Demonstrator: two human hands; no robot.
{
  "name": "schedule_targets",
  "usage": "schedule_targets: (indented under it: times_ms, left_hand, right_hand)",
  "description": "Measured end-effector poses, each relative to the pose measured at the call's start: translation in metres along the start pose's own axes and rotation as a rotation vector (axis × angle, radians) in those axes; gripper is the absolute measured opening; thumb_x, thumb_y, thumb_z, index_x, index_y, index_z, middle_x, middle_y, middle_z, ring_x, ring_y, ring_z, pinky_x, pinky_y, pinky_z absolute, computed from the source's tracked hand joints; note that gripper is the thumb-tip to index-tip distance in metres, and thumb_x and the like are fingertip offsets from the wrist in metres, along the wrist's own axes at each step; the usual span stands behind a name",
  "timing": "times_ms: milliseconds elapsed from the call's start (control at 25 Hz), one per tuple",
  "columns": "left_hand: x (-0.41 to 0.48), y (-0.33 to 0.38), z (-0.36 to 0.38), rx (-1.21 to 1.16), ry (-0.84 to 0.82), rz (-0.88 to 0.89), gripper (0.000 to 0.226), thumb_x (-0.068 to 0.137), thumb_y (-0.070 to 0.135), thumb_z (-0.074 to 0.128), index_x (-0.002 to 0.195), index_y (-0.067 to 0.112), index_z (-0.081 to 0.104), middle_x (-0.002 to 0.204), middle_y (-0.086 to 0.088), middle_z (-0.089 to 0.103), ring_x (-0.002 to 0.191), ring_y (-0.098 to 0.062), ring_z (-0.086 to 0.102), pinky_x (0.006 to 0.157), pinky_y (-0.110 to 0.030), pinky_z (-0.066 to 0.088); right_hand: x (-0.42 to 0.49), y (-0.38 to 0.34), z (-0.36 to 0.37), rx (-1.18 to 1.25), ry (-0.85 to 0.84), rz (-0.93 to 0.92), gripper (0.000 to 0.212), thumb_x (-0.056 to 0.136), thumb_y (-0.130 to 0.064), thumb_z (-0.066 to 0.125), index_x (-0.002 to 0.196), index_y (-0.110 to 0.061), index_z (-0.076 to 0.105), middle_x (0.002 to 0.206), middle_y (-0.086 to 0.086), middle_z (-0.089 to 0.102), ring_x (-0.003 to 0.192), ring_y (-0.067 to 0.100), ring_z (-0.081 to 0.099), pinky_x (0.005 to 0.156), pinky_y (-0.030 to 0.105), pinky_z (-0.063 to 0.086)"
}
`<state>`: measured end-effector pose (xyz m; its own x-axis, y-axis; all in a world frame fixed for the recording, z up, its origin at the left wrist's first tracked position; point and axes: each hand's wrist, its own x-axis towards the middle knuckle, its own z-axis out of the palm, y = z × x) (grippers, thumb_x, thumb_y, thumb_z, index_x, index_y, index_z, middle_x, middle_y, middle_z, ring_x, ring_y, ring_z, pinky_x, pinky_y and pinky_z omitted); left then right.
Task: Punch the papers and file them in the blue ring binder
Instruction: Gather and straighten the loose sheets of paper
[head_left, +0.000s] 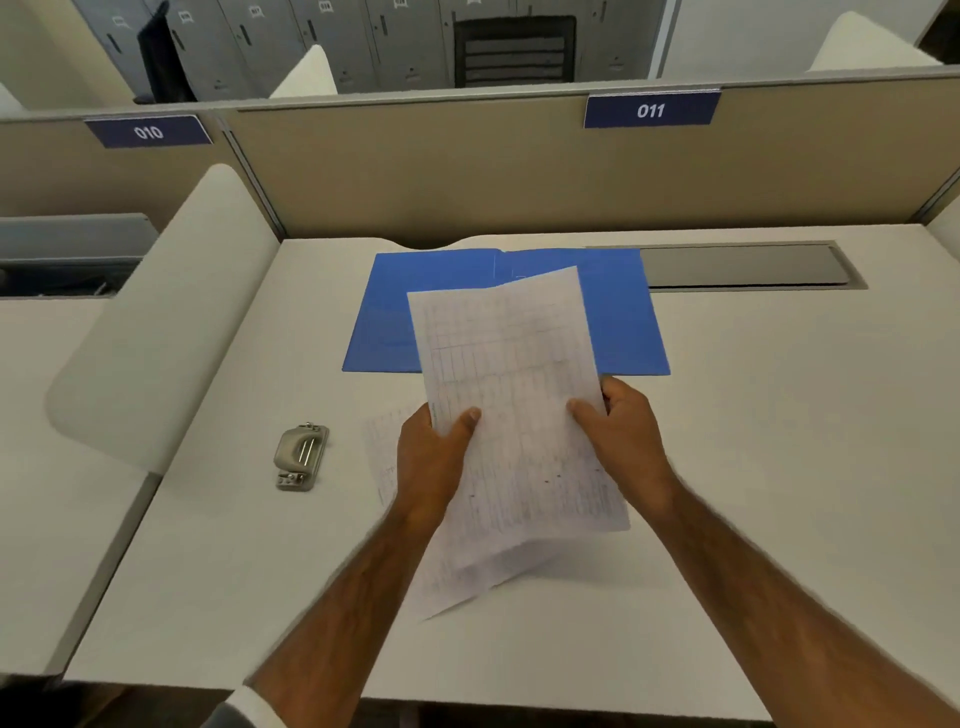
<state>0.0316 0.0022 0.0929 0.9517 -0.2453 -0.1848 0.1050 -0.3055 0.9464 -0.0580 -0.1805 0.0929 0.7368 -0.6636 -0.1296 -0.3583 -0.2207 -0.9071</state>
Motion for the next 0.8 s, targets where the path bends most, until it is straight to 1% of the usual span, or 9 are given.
schedule_targets:
  times_ms: [120,200,320,440,520,560,680,760,800]
  left_hand:
    - [-0.006,-0.026,-0.025,0.066,0.107,-0.067,0.034,0.092,0.024,0.064,0.124,0.013,0.059,0.112,0.004,0.064,0.094,-0.012,0.061,0.073,-0.018,0.049]
    - [-0.010,-0.048,-0.033,0.082,0.157,-0.134,0.037,0.092,0.019,0.065,0.127,0.013,0.054,0.117,0.001,0.062,0.098,-0.013,0.059,0.073,-0.016,0.045]
    - [-0.007,-0.077,-0.041,0.110,0.223,-0.170,0.052,0.090,0.012,0.065,0.137,0.012,0.043,0.132,-0.007,0.059,0.115,-0.026,0.060,0.085,-0.025,0.044]
    - [0.000,-0.090,-0.044,0.193,0.207,-0.179,0.080,0.089,0.015,0.066,0.152,0.021,0.017,0.144,-0.005,0.049,0.126,-0.028,0.053,0.095,-0.036,0.046]
    - [0.006,-0.099,-0.046,0.443,0.227,-0.174,0.095,0.086,0.028,0.069,0.155,0.026,0.003,0.149,-0.008,0.037,0.131,-0.030,0.045,0.103,-0.047,0.041]
    - [0.009,-0.105,-0.047,0.605,0.236,-0.160,0.096,0.085,0.034,0.068,0.155,0.025,0.002,0.154,-0.011,0.029,0.136,-0.031,0.038,0.108,-0.049,0.036]
    - [0.015,-0.118,-0.045,0.932,0.099,-0.009,0.072,0.095,0.037,0.051,0.155,0.029,0.013,0.165,-0.006,-0.001,0.151,-0.030,0.006,0.120,-0.048,0.016]
    - [0.017,-0.122,-0.039,1.038,-0.054,0.089,0.058,0.101,0.032,0.037,0.155,0.032,0.017,0.166,-0.001,-0.002,0.152,-0.028,-0.003,0.123,-0.047,0.009]
    - [0.017,-0.123,-0.037,1.063,-0.105,0.104,0.055,0.102,0.030,0.032,0.155,0.033,0.017,0.166,0.000,0.001,0.152,-0.027,-0.004,0.123,-0.047,0.008]
  right_hand:
    - [0.006,0.005,0.045,-0.124,-0.189,0.067,0.021,0.095,-0.032,0.057,0.108,-0.016,0.059,0.105,-0.001,0.066,0.091,0.018,0.066,0.079,0.034,0.056]
    - [0.009,0.014,0.072,-0.173,-0.275,0.100,0.021,0.096,-0.032,0.057,0.108,-0.015,0.059,0.106,0.001,0.065,0.093,0.019,0.066,0.081,0.033,0.055]
    - [0.014,0.032,0.100,-0.253,-0.321,0.140,0.018,0.095,-0.027,0.059,0.104,-0.012,0.060,0.102,0.005,0.065,0.088,0.017,0.062,0.083,0.032,0.052]
    - [0.018,0.043,0.109,-0.411,-0.331,0.115,0.022,0.095,-0.033,0.059,0.097,-0.011,0.059,0.096,0.007,0.066,0.082,0.020,0.062,0.079,0.032,0.054]
    - [0.019,0.046,0.106,-0.512,-0.295,0.073,0.027,0.095,-0.040,0.057,0.091,-0.014,0.059,0.093,0.004,0.064,0.080,0.017,0.060,0.078,0.033,0.054]
    - [0.019,0.046,0.104,-0.567,-0.277,0.044,0.028,0.095,-0.044,0.056,0.089,-0.016,0.059,0.094,0.002,0.063,0.082,0.015,0.059,0.079,0.031,0.053]
    - [0.011,0.046,0.100,-0.676,-0.252,-0.056,0.030,0.094,-0.052,0.053,0.096,-0.023,0.058,0.108,-0.004,0.061,0.107,0.018,0.057,0.091,0.032,0.047]
    - [0.003,0.049,0.101,-0.720,-0.337,-0.065,0.046,0.094,-0.060,0.047,0.122,-0.024,0.056,0.139,-0.002,0.055,0.139,0.025,0.041,0.111,0.040,0.035]
    - [-0.001,0.050,0.101,-0.739,-0.395,-0.041,0.059,0.093,-0.064,0.043,0.136,-0.024,0.049,0.155,-0.001,0.040,0.148,0.025,0.028,0.118,0.042,0.026]
